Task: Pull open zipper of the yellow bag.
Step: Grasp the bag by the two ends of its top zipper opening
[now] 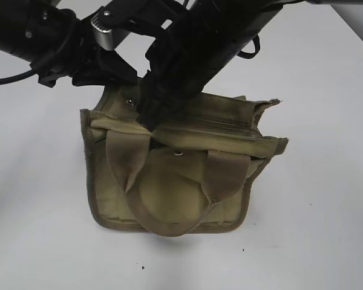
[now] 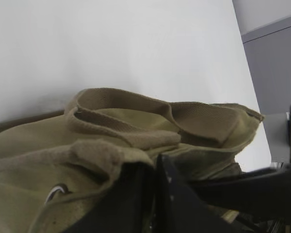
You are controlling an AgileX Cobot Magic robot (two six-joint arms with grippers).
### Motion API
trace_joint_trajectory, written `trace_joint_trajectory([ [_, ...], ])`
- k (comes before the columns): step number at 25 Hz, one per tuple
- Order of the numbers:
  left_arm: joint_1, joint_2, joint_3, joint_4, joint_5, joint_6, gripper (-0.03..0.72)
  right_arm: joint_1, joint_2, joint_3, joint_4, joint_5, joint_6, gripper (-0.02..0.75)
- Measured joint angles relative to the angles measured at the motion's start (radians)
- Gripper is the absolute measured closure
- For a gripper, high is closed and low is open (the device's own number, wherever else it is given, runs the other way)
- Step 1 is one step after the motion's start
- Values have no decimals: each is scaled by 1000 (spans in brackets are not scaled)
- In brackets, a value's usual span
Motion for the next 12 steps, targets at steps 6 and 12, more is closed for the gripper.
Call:
trace_joint_trajectory([
  [6, 0, 0, 0, 2, 2, 0, 657, 0, 0, -1, -3, 56, 1, 736],
  [12, -1, -1, 0, -1, 11, 0, 657, 0, -12, -3, -25, 72, 20, 736],
])
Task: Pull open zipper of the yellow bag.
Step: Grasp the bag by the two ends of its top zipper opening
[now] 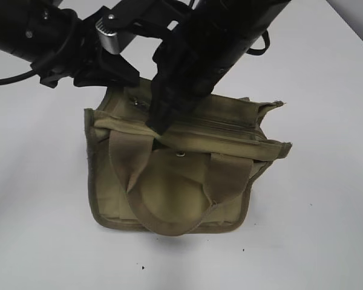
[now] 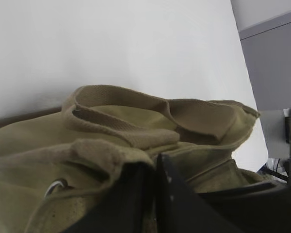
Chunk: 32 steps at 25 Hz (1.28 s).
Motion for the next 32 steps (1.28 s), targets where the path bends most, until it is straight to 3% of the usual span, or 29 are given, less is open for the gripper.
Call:
trace_joint_trajectory([
  [9, -5, -26, 0, 30, 7, 0, 657, 1, -75, 0, -233, 205, 244, 736],
  [17, -5, -35, 0, 69, 15, 0, 657, -88, -146, 0, -264, 399, 379, 736],
  [25, -5, -35, 0, 70, 17, 0, 657, -216, -190, 0, -175, 447, 350, 736],
  [32, -5, -35, 0, 70, 17, 0, 658, -219, -190, 0, 212, 310, 181, 713],
])
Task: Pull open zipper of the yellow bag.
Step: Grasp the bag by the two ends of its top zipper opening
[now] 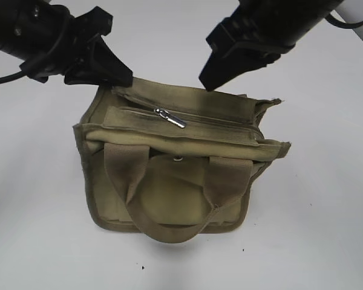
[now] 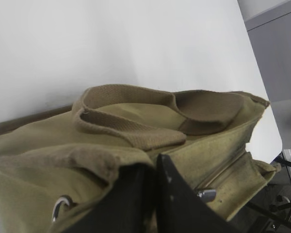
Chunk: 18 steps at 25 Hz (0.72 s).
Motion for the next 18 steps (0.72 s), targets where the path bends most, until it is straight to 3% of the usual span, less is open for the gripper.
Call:
trace_joint_trajectory([
  [4, 0, 0, 0, 0, 0, 0, 658, 1, 1, 7, 94, -90, -110, 491],
  [6, 0, 0, 0, 0, 0, 0, 658, 10, 10, 7, 97, -103, -144, 421],
  [11, 0, 0, 0, 0, 0, 0, 658, 76, 78, 7, 86, -105, -193, 388],
  [18, 0, -1, 0, 0, 1, 0, 658, 115, 158, 7, -25, -146, -177, 384],
])
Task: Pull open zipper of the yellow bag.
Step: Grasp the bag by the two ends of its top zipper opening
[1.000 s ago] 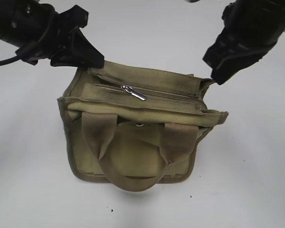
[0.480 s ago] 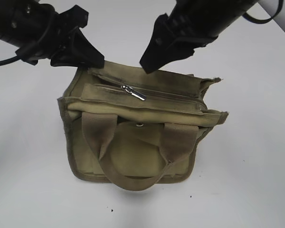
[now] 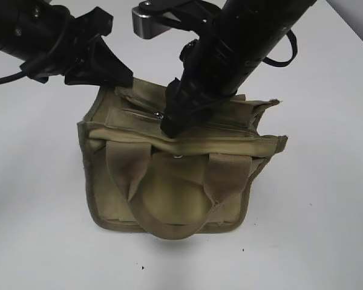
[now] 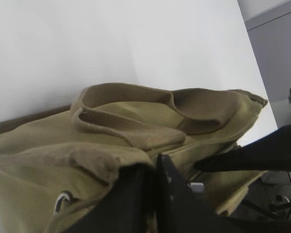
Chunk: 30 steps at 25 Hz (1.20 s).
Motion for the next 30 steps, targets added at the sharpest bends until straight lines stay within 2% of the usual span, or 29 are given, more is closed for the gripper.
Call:
trace_joint_trajectory([
  [3, 0, 0, 0, 0, 1, 0, 658, 0, 24, 0, -11, -15, 15, 400],
  [10, 0, 0, 0, 8, 8, 0, 658, 0, 58, -1, -29, -40, 38, 538],
  [15, 0, 0, 0, 7, 13, 0, 658, 0, 60, -1, -39, -41, 52, 729],
  [23, 0, 0, 0, 5, 23, 0, 658, 0, 58, -1, -49, 3, 69, 736],
  [30, 0, 0, 0, -3, 22, 0, 659, 0, -4, -1, -164, 78, 173, 736],
])
